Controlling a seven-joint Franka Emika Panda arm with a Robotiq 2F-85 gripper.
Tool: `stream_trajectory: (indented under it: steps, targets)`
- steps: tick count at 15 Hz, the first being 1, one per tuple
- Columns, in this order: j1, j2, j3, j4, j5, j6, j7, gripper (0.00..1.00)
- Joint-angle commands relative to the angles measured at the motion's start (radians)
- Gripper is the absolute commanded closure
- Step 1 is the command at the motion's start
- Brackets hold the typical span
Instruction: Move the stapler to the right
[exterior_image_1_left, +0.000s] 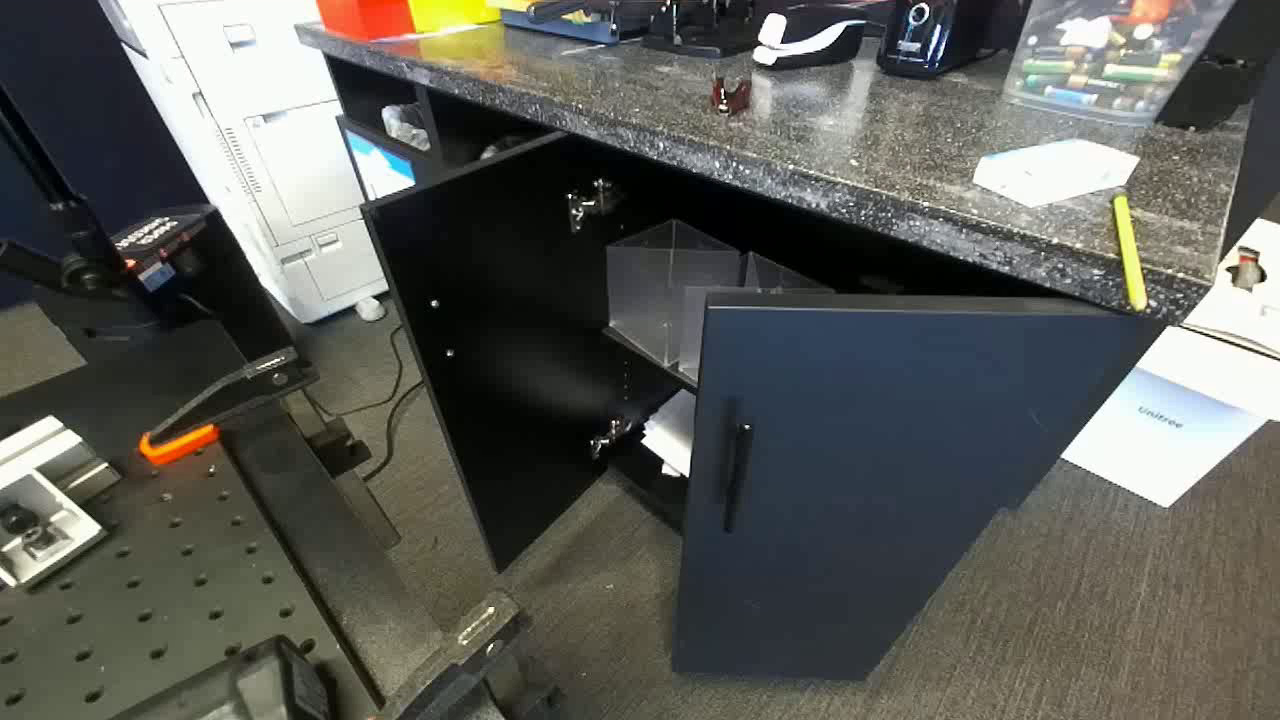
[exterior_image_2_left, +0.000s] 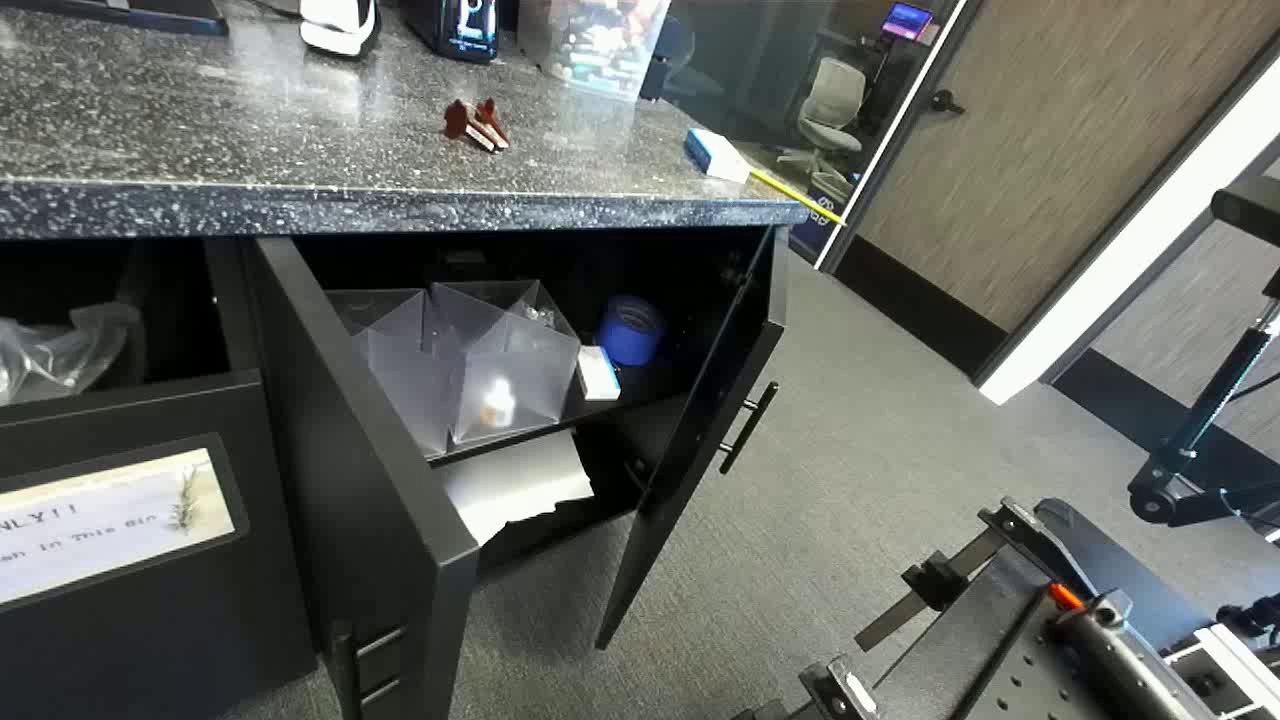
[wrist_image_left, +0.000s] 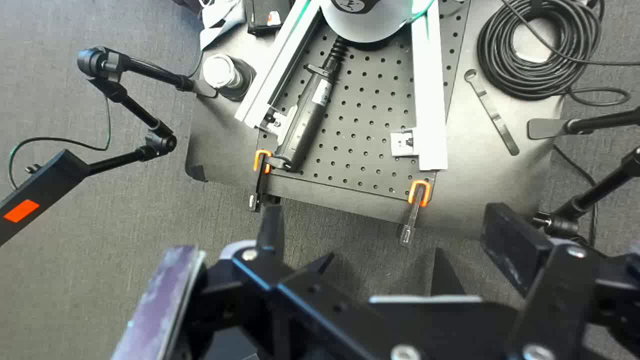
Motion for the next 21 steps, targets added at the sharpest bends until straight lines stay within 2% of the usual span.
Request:
stream_trajectory:
  steps: [1, 7, 9, 14, 19, 21]
  targets:
    - [0.030, 0.006, -0.021, 0.002, -0.009, -0.002, 0.014, 0.00]
    - [0.030, 0.006, -0.021, 0.003, -0.009, -0.002, 0.014, 0.00]
    - [0.010, 0.044, -0.048, 0.023, -0.010, 0.014, 0.006, 0.00]
    - [-0.048, 0.279, -0.133, 0.170, -0.075, 0.159, -0.015, 0.00]
    - [-0.064, 0.577, -0.180, 0.403, -0.080, 0.278, -0.018, 0.00]
    - [-0.075, 0.702, -0.178, 0.511, -0.079, 0.300, -0.011, 0.00]
